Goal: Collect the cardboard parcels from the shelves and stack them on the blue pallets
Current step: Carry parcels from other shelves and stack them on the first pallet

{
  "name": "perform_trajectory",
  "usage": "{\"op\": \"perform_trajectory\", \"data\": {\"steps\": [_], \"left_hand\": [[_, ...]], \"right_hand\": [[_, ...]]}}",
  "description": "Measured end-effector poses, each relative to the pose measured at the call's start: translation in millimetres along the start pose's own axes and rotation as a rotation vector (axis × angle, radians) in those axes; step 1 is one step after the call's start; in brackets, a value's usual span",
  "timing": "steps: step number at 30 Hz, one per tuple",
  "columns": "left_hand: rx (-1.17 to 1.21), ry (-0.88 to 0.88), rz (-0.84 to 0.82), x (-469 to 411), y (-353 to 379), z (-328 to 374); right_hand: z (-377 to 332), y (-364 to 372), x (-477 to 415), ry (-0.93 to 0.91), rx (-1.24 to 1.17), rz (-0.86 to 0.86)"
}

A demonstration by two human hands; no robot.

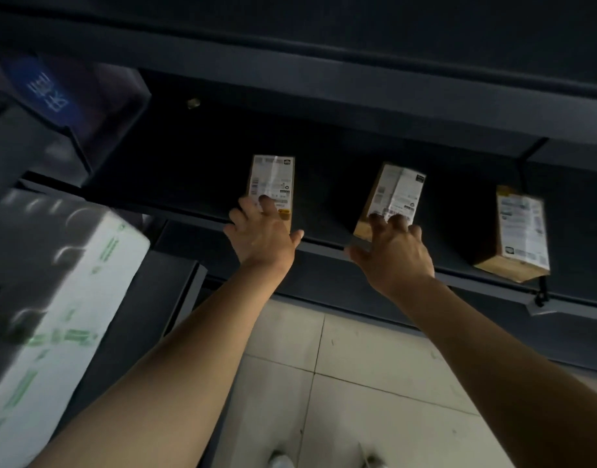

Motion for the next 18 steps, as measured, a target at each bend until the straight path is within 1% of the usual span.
{"op": "perform_trajectory", "data": {"steps": [4, 7, 10, 14, 18], "left_hand": [[0.039, -0.106, -0.039, -19, 20, 4], [0.106, -0.155, -0.023, -28, 29, 6], [0.188, -0.166, 0.017, -33, 32, 8], [0.238, -0.107, 0.055, -30, 22, 16], [0.219, -0.008, 0.082, -16, 5, 27]], "right_hand": [[6, 14, -22, 0.081, -0.002, 0.038], [11, 25, -38, 0.148, -0.009, 0.027], [15, 31, -53, 0.189, -0.017, 0.006], [13, 39, -70, 0.24, -0.077, -0.01], [9, 41, -83, 0.282, -0.124, 0.053]]}}
Point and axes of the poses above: each hand's wrist, its own x-axis away from the middle knuckle, its own y-axis out of the palm, z = x × y, the point moved 1 cm from there along -x, towards the middle knuckle, and after that the axes turned 4 degrees about x, right-handed, at the moved point
